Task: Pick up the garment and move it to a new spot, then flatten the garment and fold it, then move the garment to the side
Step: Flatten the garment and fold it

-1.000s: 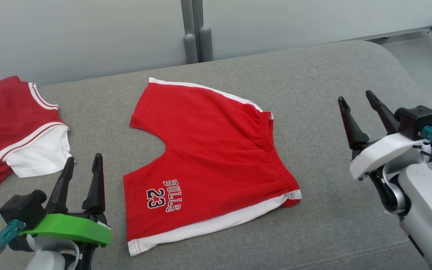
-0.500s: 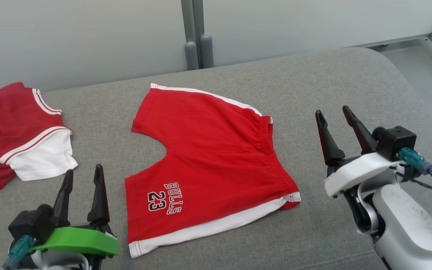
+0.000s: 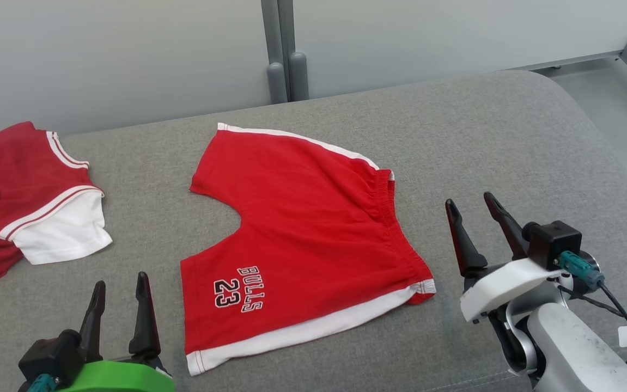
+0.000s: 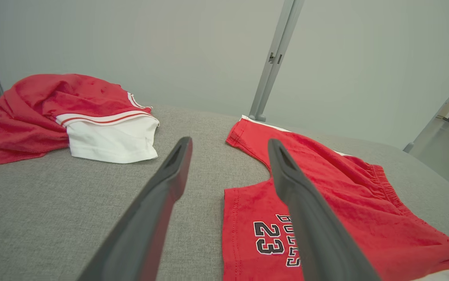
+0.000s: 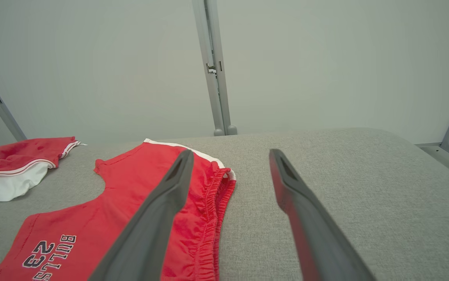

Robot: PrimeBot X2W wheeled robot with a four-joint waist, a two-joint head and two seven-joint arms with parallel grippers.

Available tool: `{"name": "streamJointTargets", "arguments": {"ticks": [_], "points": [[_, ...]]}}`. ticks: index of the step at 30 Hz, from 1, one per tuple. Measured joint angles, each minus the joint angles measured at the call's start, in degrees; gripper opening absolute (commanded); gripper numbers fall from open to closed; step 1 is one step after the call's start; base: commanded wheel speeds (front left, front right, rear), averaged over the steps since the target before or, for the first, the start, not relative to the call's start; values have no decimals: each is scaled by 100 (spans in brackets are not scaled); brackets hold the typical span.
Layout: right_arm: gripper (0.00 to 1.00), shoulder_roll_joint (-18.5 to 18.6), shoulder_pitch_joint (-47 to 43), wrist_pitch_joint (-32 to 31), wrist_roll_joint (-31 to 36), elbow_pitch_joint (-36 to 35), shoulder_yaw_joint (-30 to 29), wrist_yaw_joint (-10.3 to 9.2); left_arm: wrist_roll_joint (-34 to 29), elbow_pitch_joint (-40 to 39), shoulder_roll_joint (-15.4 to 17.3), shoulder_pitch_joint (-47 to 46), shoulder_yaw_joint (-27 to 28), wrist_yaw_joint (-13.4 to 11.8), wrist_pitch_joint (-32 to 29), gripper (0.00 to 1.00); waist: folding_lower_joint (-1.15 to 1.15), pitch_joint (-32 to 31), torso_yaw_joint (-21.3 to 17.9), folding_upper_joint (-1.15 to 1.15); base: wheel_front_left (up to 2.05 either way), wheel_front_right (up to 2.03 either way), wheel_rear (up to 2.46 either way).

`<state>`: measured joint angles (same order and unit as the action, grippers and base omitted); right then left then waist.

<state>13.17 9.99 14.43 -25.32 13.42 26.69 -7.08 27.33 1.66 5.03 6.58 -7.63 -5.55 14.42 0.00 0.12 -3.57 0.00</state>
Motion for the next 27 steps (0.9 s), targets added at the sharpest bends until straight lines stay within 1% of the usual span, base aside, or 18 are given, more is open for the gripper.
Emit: {"name": "streamJointTargets", "arguments": {"ticks": [17, 27], "points": [[100, -214, -147, 0, 272, -29, -145, -1, -144, -83, -70, 179, 126, -1, 0, 100, 0, 11, 65, 0, 0, 0, 0], [100, -243, -232, 0, 379, -31, -221, 1, -264, -133, -110, 193, 141, 0, 0, 100, 0, 31, 80, 0, 0, 0, 0]]}}
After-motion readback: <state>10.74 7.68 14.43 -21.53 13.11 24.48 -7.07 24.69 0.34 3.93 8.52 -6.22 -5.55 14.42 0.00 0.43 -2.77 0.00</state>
